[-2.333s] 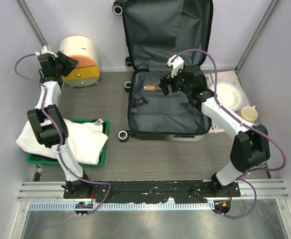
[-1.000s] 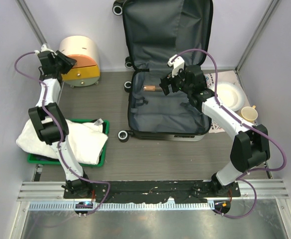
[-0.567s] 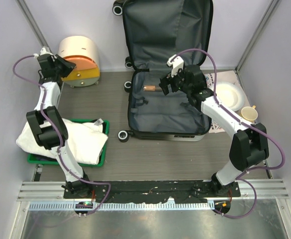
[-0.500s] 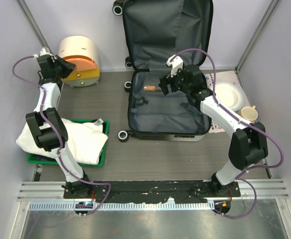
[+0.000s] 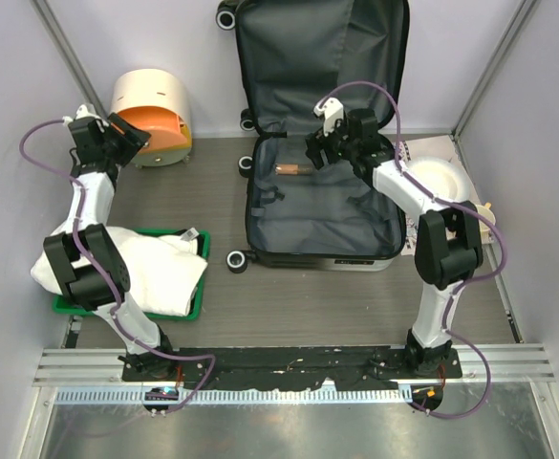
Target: Open, take out, and arrange the luggage
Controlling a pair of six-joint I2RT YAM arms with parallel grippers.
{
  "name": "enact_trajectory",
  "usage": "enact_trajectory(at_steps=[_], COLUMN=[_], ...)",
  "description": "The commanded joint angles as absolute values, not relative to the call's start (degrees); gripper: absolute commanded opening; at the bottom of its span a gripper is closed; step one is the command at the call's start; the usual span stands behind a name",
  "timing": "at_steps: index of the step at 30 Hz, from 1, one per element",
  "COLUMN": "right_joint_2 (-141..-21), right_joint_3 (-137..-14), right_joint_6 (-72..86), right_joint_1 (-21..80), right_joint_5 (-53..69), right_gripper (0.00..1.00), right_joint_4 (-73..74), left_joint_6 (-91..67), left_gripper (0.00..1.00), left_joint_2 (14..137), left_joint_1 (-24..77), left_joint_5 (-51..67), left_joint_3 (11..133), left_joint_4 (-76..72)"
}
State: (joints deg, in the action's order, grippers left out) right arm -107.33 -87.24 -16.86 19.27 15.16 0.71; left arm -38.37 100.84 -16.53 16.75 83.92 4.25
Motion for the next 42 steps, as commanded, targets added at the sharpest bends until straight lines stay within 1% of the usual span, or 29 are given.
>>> enact_trajectory(at_steps=[1,2,6,10,11,13,18,24,29,34,38,39,40,41,42], right_joint_2=[-112.39,-113.63,-118.73,-123.57,-125.31,-126.91,-132.00,-135.35,-137.55,-141.67,-144.23,-144.32,-144.32,-144.23,-143.71], right_joint_3=[-95.35,-97.45,-101.77,-105.29,-106.25,-107.31,-110.03,-110.66,-108.46,-111.44,-112.41,-112.33,-112.24,-112.15,-112.15], right_joint_6=[-23.02,-25.46,-31.36,-34.89,-35.15,-36.03,-38.40,-44.82,-51.93,-55.80,-59.32,-59.50,-59.33,-59.07,-58.80], right_joint_1=[18.63,18.55,18.28,18.28,18.28,18.37,19.34,20.92,22.32,22.76,22.76,22.76,22.76,22.85,22.85], right_joint_5=[20.47,21.09,22.85,23.90,24.08,23.91,20.48,16.54,10.55,7.04,6.59,6.77,6.85,7.03,7.38], right_gripper=[0.79,0.77,0.75,0.73,0.73,0.70,0.68,0.67,0.66,0.65,0.65,0.63,0.57,0.53,0.44], right_joint_4=[4.12,4.83,8.87,12.56,12.66,12.31,11.07,10.81,5.81,5.80,4.93,3.96,3.52,3.17,2.90], left_joint_6=[-37.88,-37.79,-35.34,-29.63,-27.18,-25.50,-23.56,-23.03,-25.40,-26.46,-26.10,-25.93,-25.84,-25.84,-25.93], left_gripper=[0.71,0.76,0.79,0.80,0.83,0.83,0.83,0.83,0.83,0.83,0.83,0.83,0.83,0.83,0.83], left_joint_2=[98.62,98.27,94.75,91.24,90.62,88.07,83.07,80.78,79.63,78.49,77.96,77.87,77.78,77.87,77.96], left_joint_1=[-17.40,-17.49,-18.28,-19.25,-19.25,-19.42,-20.04,-20.13,-20.04,-20.04,-20.04,-20.13,-20.13,-20.04,-20.04], left_joint_5=[18.72,19.16,20.74,25.66,25.75,26.27,27.24,28.30,28.30,28.39,28.13,28.13,28.13,28.13,28.30], left_joint_3=[86.04,86.04,84.20,84.29,84.29,83.68,80.60,79.80,79.02,77.61,77.61,77.43,77.34,77.43,77.34], left_joint_4=[4.65,5.01,6.06,8.86,9.57,10.28,10.63,12.92,12.22,10.81,11.25,11.16,11.25,11.08,10.90])
